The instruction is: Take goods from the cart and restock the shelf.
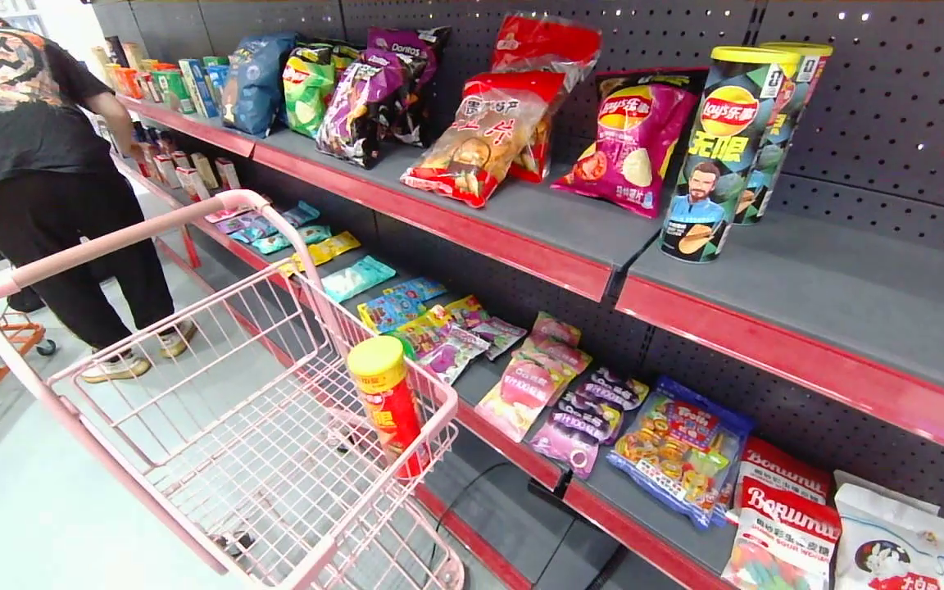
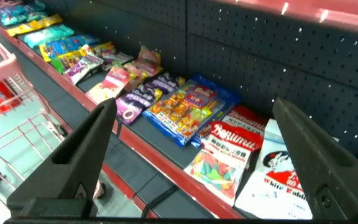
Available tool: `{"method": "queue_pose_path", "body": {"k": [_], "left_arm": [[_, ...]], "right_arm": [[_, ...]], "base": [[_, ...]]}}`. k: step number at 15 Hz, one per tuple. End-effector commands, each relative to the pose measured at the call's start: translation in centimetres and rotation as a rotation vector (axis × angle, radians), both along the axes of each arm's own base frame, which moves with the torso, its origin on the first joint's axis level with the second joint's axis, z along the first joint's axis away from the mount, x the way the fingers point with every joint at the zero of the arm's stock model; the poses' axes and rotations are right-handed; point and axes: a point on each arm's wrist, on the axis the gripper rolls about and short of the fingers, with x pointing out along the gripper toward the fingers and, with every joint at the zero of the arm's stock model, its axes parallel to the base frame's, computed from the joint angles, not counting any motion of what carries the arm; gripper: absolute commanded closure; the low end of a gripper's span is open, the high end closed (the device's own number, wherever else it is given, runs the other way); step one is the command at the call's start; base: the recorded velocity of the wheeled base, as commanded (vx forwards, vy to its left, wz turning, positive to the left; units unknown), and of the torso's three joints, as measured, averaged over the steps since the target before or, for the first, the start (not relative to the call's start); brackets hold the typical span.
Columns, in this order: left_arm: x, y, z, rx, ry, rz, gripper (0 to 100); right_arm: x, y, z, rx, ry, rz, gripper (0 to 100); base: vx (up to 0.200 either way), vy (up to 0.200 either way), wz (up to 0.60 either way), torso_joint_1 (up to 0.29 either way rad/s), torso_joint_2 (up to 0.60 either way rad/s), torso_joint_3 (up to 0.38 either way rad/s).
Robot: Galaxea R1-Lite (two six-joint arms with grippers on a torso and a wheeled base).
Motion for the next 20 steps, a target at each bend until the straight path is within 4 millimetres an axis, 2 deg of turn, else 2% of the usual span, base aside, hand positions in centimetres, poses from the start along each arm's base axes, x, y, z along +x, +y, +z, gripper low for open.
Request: {"method": "queue_pose_path", "body": {"k": [1,3,4,5,6,7,8,9,10,11,13,14,16,17,20], "left_arm": [[0.0,0.0,0.0,0.000,0.002,-0.003,0],[0.0,0.0,0.1,-0.015,-0.003,-0.004,0],[-0.3,0.0,3.0,-0.030,-0.048,-0.048,0],[0.4,0.0,7.3,-0.092,-0.031,-0.073,0],[2.6,0.0,12.7,-0.221,-0.015,-0.055,0],[6.6,-0.2,17.7,-0.293,0.007,-0.048,0],[10.7,-0.4,17.8,-0.272,0.101,-0.037,0],[14.7,-0.6,16.7,-0.216,0.189,-0.048,0],[17.1,-0.8,15.7,-0.204,0.246,-0.079,0],[21.1,-1.3,14.3,-0.191,0.277,-0.191,0],[25.9,-1.7,11.1,-0.084,0.326,-0.336,0],[27.4,-1.8,9.6,-0.027,0.347,-0.381,0],[28.9,-2.2,7.9,-0.015,0.391,-0.472,0],[29.9,-2.3,6.1,-0.013,0.431,-0.520,0],[33.0,-3.0,3.2,0.035,0.350,-0.551,0]], "right_arm": [[0.0,0.0,0.0,0.000,0.000,-0.001,0],[0.0,0.0,0.0,0.000,0.000,-0.001,0],[0.0,0.0,0.0,0.000,0.000,-0.001,0],[0.0,0.0,0.0,0.001,0.000,-0.001,0],[0.0,0.0,0.0,0.001,0.000,-0.001,0],[0.0,0.0,0.0,0.000,0.000,-0.001,0],[0.0,0.0,0.0,0.000,0.000,-0.001,0],[0.0,0.0,0.0,0.001,0.000,-0.001,0],[0.0,0.0,0.0,0.000,0.000,-0.001,0],[0.0,0.0,0.0,-0.002,0.000,-0.001,0],[0.0,0.0,0.0,-0.002,0.000,-0.001,0],[0.0,0.0,0.0,-0.002,0.000,-0.001,0],[0.0,0.0,0.0,-0.002,0.000,-0.001,0],[0.0,0.0,0.0,-0.002,0.000,-0.001,0],[0.0,0.0,0.0,-0.002,0.000,-0.001,0]], "base": [[0.000,0.000,0.00,-0.115,0.39,0.276],[0.000,0.000,0.00,-0.054,0.18,0.117],[0.000,0.000,0.00,-0.022,0.07,0.046],[0.000,0.000,0.00,-0.022,0.05,0.032],[0.000,0.000,0.00,0.000,0.00,0.000],[0.000,0.000,0.00,0.000,0.00,0.000],[0.000,0.000,0.00,0.000,0.00,0.000],[0.000,0.000,0.00,0.000,0.00,0.000],[0.000,0.000,0.00,0.000,0.00,0.000],[0.000,0.000,0.00,0.000,0.00,0.000],[0.000,0.000,0.00,0.000,0.00,0.000],[0.000,0.000,0.00,0.000,0.00,0.000],[0.000,0.000,0.00,0.000,0.00,0.000],[0.000,0.000,0.00,0.000,0.00,0.000],[0.000,0.000,0.00,0.000,0.00,0.000]]}}
